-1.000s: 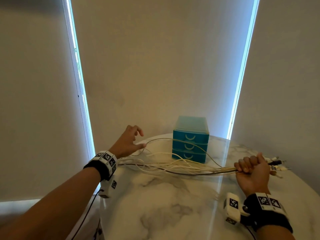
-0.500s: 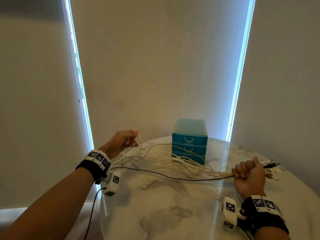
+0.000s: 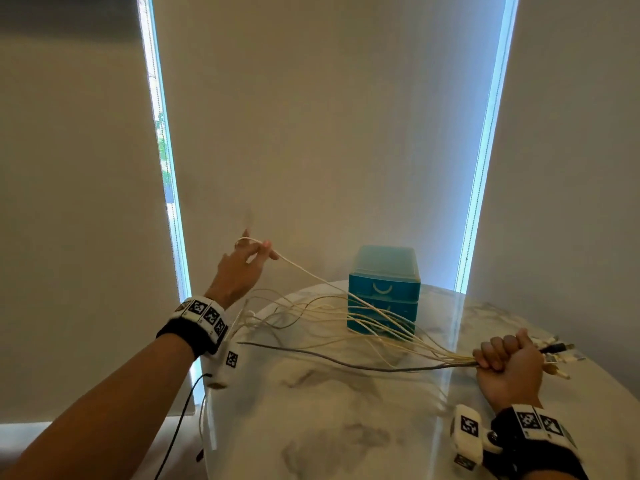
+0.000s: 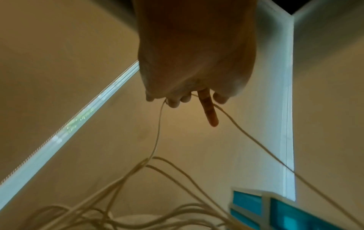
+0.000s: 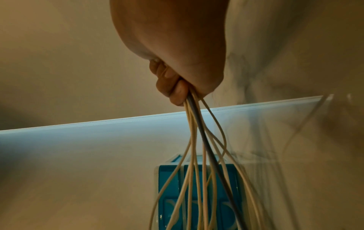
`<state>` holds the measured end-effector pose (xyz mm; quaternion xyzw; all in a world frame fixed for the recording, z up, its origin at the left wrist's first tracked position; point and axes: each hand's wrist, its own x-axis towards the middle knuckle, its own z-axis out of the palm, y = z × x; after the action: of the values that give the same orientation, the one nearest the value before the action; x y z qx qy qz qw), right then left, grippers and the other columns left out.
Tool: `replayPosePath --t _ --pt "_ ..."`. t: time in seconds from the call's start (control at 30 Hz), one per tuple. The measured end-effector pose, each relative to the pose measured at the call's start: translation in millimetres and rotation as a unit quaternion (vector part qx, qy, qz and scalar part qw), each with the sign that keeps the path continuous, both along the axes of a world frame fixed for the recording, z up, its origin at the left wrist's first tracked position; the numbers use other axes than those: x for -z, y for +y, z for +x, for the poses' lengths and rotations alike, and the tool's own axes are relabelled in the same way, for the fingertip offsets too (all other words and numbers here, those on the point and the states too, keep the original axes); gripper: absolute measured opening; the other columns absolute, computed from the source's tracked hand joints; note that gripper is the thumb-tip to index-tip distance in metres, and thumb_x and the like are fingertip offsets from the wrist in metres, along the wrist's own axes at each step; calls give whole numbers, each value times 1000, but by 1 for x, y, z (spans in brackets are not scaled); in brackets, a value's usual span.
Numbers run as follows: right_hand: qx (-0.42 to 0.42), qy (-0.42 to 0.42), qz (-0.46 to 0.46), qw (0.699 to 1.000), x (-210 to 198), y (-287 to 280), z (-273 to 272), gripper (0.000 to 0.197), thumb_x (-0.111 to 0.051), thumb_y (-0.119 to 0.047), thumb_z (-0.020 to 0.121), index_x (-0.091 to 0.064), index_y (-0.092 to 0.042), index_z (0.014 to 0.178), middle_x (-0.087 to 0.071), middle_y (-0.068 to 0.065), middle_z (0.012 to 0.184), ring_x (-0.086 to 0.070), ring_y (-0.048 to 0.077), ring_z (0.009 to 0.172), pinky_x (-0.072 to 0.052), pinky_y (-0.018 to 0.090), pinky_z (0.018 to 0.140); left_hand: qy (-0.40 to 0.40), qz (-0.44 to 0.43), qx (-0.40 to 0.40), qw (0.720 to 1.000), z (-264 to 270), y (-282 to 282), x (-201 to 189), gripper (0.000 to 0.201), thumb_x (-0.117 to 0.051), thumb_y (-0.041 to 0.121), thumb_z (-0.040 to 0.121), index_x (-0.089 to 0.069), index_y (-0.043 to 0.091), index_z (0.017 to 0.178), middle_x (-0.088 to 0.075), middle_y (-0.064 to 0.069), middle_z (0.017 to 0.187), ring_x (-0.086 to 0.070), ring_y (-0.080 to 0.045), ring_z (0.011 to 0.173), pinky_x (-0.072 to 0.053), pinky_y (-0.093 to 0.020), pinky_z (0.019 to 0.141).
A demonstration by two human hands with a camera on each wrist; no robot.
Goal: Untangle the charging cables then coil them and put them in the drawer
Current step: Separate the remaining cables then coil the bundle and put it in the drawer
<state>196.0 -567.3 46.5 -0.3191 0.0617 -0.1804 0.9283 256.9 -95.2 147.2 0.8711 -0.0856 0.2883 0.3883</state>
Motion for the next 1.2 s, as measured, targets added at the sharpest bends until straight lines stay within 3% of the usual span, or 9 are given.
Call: replayPosePath --t 0.13,0.27,0.37,0.43,0.5,0.57,0.77,1.0,1.2 --pt "14 -3 -2 1000 1 -5 0 64 -44 -40 108 -26 -24 49 -19 -7 45 -18 12 38 -22 22 39 -73 277 -87 954 11 34 6 24 -51 55 108 -65 35 103 5 11 179 -8 1 160 -3 -50 133" --pt "30 -12 -29 999 0 -9 -4 47 -60 -47 73 -26 -24 50 -19 -7 45 -17 13 39 -20 24 39 -105 574 -186 791 9 65 12 15 -73 37 98 -77 22 95 -5 -13 178 -11 -22 166 -4 -63 130" --pt "39 -4 -42 998 0 -8 -3 52 -60 -41 86 -25 -23 52 -19 -7 45 -17 13 39 -19 24 40 48 667 -227 708 -1 68 4 48 -48 60 107 -81 25 103 -36 -11 171 -26 -18 162 0 -61 130" --pt "48 8 -47 998 -1 -6 -1 59 -47 -38 106 -25 -24 53 -20 -7 45 -17 13 39 -20 23 39 107 588 -192 778 -11 60 -6 63 -42 70 104 -81 24 87 -77 1 123 -68 -17 120 -26 -50 126" --pt "53 9 -53 997 -1 -4 1 64 -42 -40 111 -26 -23 51 -20 -6 45 -17 12 39 -19 23 38 196 353 -90 911 -18 48 -17 68 -49 69 103 -79 19 68 -77 6 71 -72 -12 74 -51 -35 99" --pt "56 13 -52 997 -1 -4 0 66 -40 -41 111 -27 -22 50 -20 -6 43 -17 12 38 -19 24 37 216 42 17 975 -24 38 -28 62 -59 54 105 -73 11 63 -73 1 62 -69 -12 60 -57 -35 83" --pt "66 34 -43 996 2 -9 0 67 -39 -42 112 -28 -23 49 -21 -7 44 -18 12 38 -17 25 39 127 -438 136 880 -17 32 -45 27 -69 34 103 -62 19 81 -60 -2 78 -60 -16 67 -60 -29 65" --pt "68 55 -28 996 6 -13 -3 70 -38 -39 111 -30 -20 44 -22 -5 43 -18 12 38 -15 28 40 -53 -589 133 796 0 42 -45 20 -55 33 112 -61 21 127 -66 6 129 -62 -10 123 -62 -39 95" --pt "77 70 -13 994 9 -18 1 62 -44 -43 108 -27 -23 52 -23 -6 46 -19 13 40 -17 24 39 93 -351 78 928 -6 40 -28 29 -44 30 115 -70 17 119 -69 -4 136 -60 -27 124 -64 -41 76"
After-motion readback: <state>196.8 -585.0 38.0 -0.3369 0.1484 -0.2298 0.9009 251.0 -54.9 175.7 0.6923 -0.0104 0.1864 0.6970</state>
